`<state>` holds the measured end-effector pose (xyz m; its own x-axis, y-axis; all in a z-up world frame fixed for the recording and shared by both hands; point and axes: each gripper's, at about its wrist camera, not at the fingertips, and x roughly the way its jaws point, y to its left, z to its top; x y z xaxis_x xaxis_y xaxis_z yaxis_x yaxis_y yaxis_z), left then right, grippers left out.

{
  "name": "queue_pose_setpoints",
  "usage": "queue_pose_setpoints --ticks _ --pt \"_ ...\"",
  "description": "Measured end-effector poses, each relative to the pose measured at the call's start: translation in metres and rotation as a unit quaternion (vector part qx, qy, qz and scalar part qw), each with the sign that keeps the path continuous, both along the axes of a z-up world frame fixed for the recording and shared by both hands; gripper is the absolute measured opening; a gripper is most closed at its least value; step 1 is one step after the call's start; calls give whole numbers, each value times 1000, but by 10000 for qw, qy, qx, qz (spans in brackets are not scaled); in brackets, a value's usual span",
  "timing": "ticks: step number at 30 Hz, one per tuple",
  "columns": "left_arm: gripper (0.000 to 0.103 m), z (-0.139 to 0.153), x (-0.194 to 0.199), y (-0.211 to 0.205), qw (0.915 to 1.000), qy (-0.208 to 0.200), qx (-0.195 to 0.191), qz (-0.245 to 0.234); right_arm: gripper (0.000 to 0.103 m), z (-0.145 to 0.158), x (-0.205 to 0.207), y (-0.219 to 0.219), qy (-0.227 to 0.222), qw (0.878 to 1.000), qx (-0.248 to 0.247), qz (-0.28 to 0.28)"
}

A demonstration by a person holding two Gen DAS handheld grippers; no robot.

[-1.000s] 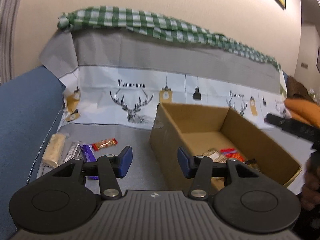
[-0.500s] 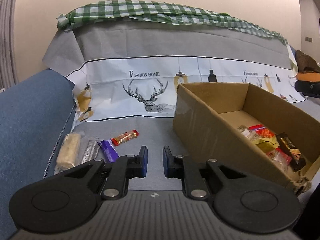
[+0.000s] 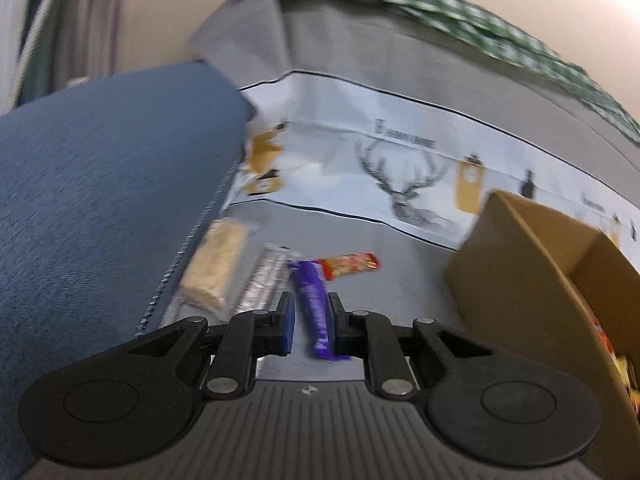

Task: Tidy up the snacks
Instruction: 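Move the right tool to the pile and grasp the purple chocolate bar, then lift the purple bar with the right tool while the left tool grasps the silver stick packet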

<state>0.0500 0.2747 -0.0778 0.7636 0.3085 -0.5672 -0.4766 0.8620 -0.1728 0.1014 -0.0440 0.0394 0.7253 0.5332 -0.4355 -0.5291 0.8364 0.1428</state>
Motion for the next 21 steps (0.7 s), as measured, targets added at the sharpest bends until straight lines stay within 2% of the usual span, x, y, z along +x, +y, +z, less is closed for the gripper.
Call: queue_pose_setpoints --ticks 5,9,11,14,17,21 --pt "17 -13 -1 28 9971 287 -546 456 21 1 8 71 732 9949 70 691" --pt "17 -26 0 43 9917 606 -921 667 21 -14 10 131 1059 9871 -268 1167" --pt "17 -31 -1 49 9888 656 -1128 730 21 -27 16 162 1202 9836 -525 1240" --pt "17 -32 -4 53 9875 640 -1214 778 22 -46 34 196 1366 9810 -724 1170" --pt "17 -32 -6 54 9874 648 -1241 743 33 -67 53 227 1509 9770 -1028 1099" --pt "18 -32 -5 55 9870 672 -1260 740 54 -101 69 255 1769 9662 -1465 1174"
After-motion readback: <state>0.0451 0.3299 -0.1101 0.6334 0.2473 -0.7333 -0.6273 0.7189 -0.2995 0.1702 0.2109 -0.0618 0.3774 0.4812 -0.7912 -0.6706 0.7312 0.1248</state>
